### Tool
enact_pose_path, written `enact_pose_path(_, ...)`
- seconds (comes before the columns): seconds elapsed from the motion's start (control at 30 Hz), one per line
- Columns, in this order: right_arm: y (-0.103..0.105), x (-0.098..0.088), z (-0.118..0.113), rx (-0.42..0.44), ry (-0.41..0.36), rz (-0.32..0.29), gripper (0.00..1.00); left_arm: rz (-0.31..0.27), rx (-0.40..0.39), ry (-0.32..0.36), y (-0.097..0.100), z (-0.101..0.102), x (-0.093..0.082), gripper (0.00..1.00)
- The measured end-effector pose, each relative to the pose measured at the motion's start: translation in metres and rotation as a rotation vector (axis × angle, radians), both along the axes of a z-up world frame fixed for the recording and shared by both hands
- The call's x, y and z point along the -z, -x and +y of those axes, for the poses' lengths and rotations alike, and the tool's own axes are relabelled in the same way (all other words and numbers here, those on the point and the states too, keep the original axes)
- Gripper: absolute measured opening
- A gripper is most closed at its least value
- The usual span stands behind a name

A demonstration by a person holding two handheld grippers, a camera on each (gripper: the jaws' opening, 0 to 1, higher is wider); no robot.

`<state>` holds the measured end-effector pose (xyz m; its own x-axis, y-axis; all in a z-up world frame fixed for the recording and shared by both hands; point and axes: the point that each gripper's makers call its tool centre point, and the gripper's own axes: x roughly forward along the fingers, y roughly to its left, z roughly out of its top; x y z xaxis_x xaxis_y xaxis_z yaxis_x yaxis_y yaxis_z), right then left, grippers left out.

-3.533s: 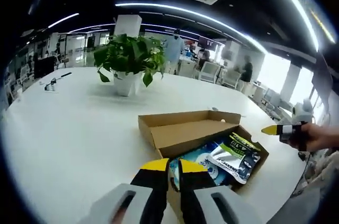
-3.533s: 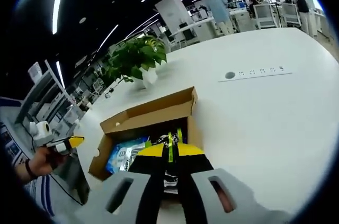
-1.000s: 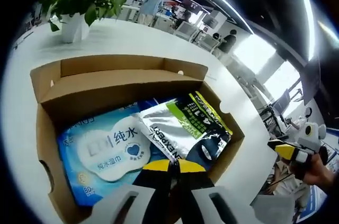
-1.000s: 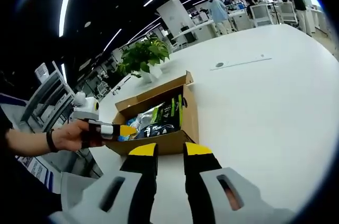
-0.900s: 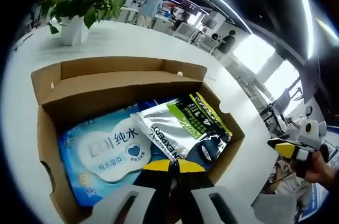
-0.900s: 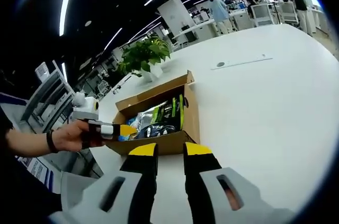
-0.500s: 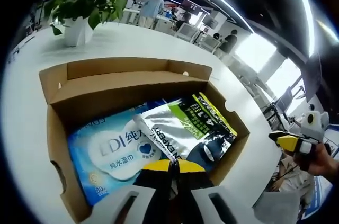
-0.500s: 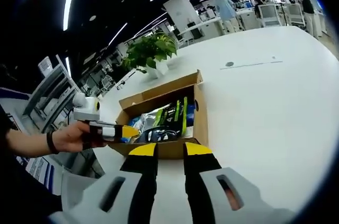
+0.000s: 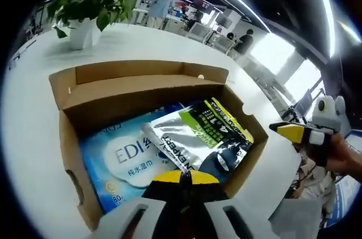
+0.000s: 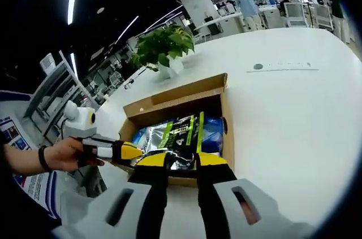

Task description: Operate the shoe box by opening the lid, removing the specified soft item, and placing it in the target area until the item is outside and the box remains undamaged.

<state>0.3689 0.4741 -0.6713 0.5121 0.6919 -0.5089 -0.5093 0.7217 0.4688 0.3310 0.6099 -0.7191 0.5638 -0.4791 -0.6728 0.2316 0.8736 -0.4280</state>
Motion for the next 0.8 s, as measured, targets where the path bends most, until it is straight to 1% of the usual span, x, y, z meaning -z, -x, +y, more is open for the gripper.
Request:
enact_pose_path(0.1,-0.006,0.005,0.009,-0.009,0.027,0.016,0.21,0.003,0.003,0.005,0.002,0.002,0.001,0.02)
enact_pose_path(0.23,-0.009,0.012,0.020,-0.034,0.055,0.016,0.23,-0.003,0.012,0.012,0.003,0.002,0.001,0.02)
enact_pose_path(0.37,-0.014,0.029,0.025,-0.037,0.099,0.043,0.25,-0.006,0.024,0.011,0.004,0.002,0.000,0.02)
enact_pose_path(0.43,-0.013,0.037,0.027,-0.049,0.126,0.064,0.27,-0.006,0.027,0.013,0.003,0.002,0.001,0.03)
enact_pose_path(0.5,-0.011,0.043,0.028,-0.073,0.162,0.060,0.30,-0.004,0.031,0.013,0.004,0.002,0.001,0.03)
enact_pose_path(0.6,-0.009,0.047,0.031,-0.084,0.166,0.066,0.28,-0.004,0.034,0.015,0.004,0.002,0.001,0.03)
enact_pose_path(0.7,-0.010,0.047,0.031,-0.078,0.158,0.070,0.24,-0.004,0.035,0.014,0.003,0.003,0.002,0.03)
enact_pose_path(0.8,-0.010,0.047,0.032,-0.077,0.148,0.078,0.23,-0.002,0.035,0.014,0.002,0.003,0.003,0.03)
